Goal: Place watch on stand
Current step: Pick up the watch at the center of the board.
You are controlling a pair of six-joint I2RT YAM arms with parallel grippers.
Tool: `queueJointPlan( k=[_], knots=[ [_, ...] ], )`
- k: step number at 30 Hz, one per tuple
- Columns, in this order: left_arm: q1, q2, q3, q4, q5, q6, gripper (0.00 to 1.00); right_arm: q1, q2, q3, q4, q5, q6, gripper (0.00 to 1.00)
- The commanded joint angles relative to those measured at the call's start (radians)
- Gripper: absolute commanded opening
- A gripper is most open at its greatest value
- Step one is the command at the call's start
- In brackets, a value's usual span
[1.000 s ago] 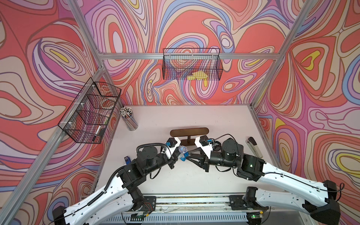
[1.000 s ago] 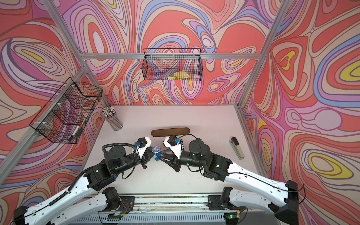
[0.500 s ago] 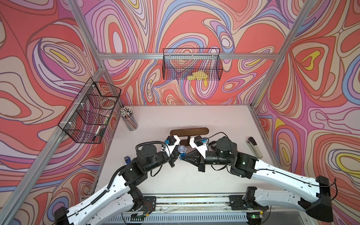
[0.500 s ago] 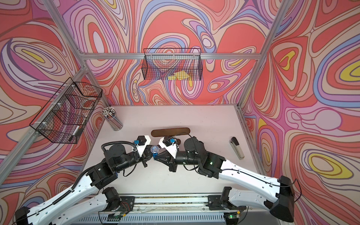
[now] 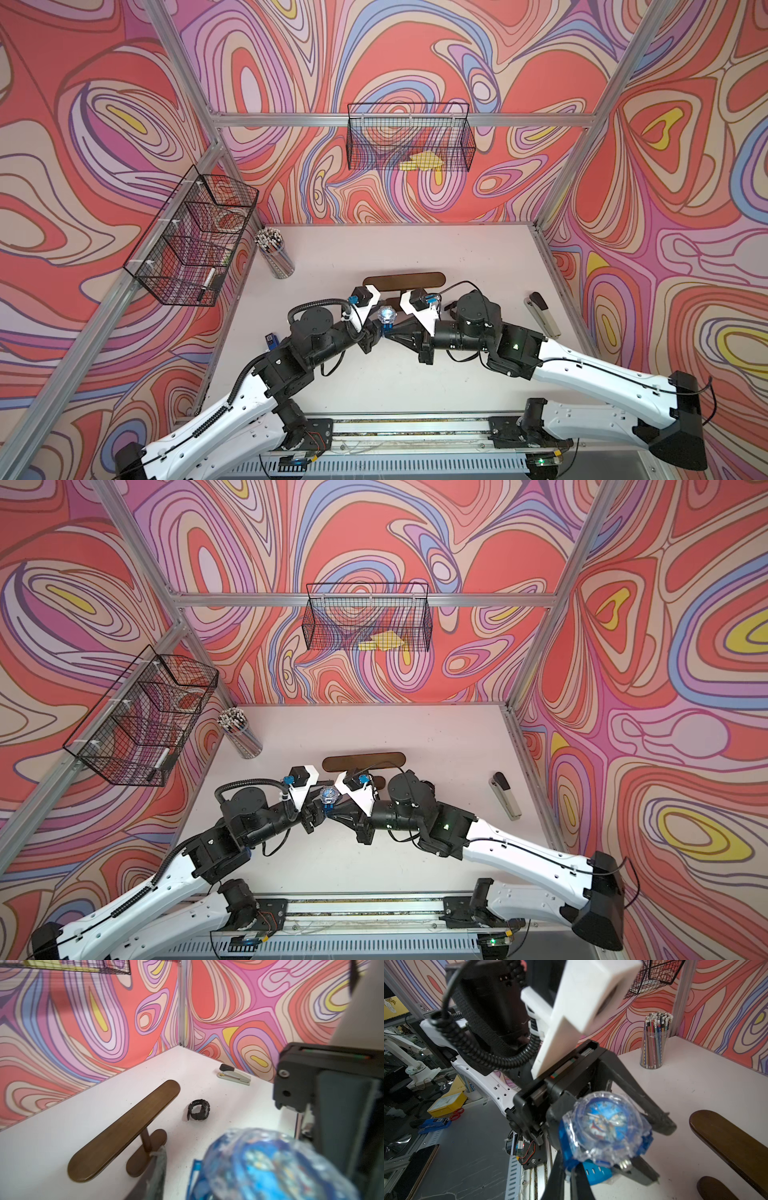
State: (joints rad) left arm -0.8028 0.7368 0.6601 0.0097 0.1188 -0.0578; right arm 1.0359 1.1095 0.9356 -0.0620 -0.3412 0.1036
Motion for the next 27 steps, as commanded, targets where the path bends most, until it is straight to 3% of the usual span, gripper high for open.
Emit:
queueJointPlan(
  k=[1,5,13,20,22,27],
  knots=[
    [-0.016,-0.019,0.035,-0.004,-0.041,0.001,0.82,0.004,0.036,0.017,-0.049,0.113,-0.037,0.00],
    [-0.016,-0.026,0.066,-0.071,-0.087,0.021,0.99,0.005,0.029,-0.006,-0.047,0.243,-0.067,0.00],
    [-0.015,-0.064,0.111,-0.176,-0.089,0.033,0.99,0.004,0.055,-0.015,-0.069,0.470,-0.116,0.00],
    [-0.006,-0.061,0.179,-0.309,-0.073,-0.030,0.84,0.004,0.066,-0.039,-0.053,0.569,-0.132,0.00],
    [0.003,-0.024,0.201,-0.309,-0.001,-0.091,0.84,0.006,0.064,-0.058,-0.035,0.564,-0.143,0.00],
    [0.007,0.106,0.246,-0.319,0.006,-0.216,0.77,0.014,0.055,-0.089,0.009,0.549,-0.147,0.00]
  ],
)
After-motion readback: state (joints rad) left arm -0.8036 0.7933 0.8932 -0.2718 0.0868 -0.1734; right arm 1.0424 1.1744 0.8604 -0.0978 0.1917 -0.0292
